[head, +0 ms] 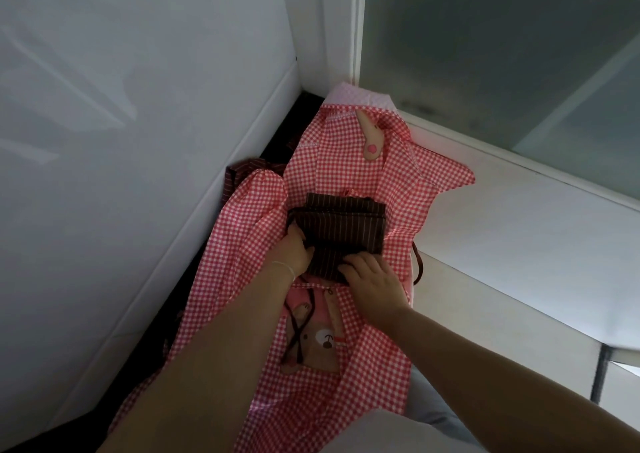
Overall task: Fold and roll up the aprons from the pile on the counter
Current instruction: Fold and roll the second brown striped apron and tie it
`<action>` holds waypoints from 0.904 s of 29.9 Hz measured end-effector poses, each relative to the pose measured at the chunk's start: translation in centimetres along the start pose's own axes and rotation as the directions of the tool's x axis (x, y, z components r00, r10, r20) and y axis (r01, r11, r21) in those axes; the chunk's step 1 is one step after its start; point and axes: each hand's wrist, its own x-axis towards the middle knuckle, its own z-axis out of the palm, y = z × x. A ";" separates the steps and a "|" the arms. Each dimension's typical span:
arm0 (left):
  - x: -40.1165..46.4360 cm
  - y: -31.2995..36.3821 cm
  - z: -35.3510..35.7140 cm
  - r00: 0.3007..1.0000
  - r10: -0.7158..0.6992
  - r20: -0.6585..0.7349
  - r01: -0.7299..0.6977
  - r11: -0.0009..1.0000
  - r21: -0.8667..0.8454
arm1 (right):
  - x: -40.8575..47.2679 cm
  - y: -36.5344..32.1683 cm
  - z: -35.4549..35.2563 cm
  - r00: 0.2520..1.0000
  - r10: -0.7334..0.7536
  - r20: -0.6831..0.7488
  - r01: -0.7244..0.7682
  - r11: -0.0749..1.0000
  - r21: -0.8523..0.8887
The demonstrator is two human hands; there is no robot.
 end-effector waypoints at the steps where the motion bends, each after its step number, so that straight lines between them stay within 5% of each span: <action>1: 0.3 0.1 -0.2 0.999 -0.031 0.042 0.031 1.000 0.000 | 0.3 -0.2 0.0 0.999 0.007 0.033 -0.008 1.000 0.030; 4: 0.4 0.7 -0.7 0.998 -0.051 0.037 0.047 0.993 0.109 | 0.9 0.1 -0.4 0.986 0.078 0.146 -0.099 0.985 0.142; 7: -1.0 1.6 -0.4 0.893 0.394 -0.219 -0.272 0.858 0.435 | 1.4 0.6 -1.2 0.952 0.111 0.286 -0.182 0.955 0.234; 9: -1.7 1.1 0.7 0.750 0.648 -0.130 -0.531 0.708 0.466 | 1.8 1.0 -1.5 0.941 0.134 0.311 -0.224 0.936 0.273; 10: -2.1 0.5 1.0 0.733 0.678 -0.056 -0.580 0.666 0.468 | 2.0 1.1 -1.7 0.934 0.159 0.321 -0.260 0.917 0.303; 14: -1.5 -2.0 0.6 0.806 0.590 0.049 -0.575 0.762 0.298 | 3.4 2.2 -2.7 0.857 0.288 0.428 -0.484 0.735 0.475; 17: -0.3 -1.1 -1.0 0.914 0.404 0.049 -0.406 0.913 0.049 | 4.8 3.5 -3.2 0.776 0.350 0.525 -0.621 0.570 0.538; 20: 1.0 -0.1 -1.9 0.968 0.240 0.073 -0.230 0.966 -0.116 | 5.8 4.2 -3.1 0.755 0.380 0.535 -0.652 0.525 0.548; 22: 1.8 0.6 -2.1 0.986 0.160 0.052 -0.148 0.972 -0.180 | 6.1 4.0 -3.0 0.769 0.422 0.480 -0.630 0.628 0.457; 24: 2.6 1.2 -2.0 0.993 0.102 0.067 -0.088 0.980 -0.177 | 5.8 3.4 -2.6 0.875 0.419 0.241 -0.471 0.853 0.227; 27: 3.6 2.1 -1.9 0.992 0.045 0.117 -0.031 0.993 -0.115 | 5.6 2.3 -1.5 0.988 0.152 0.017 -0.152 0.988 -0.041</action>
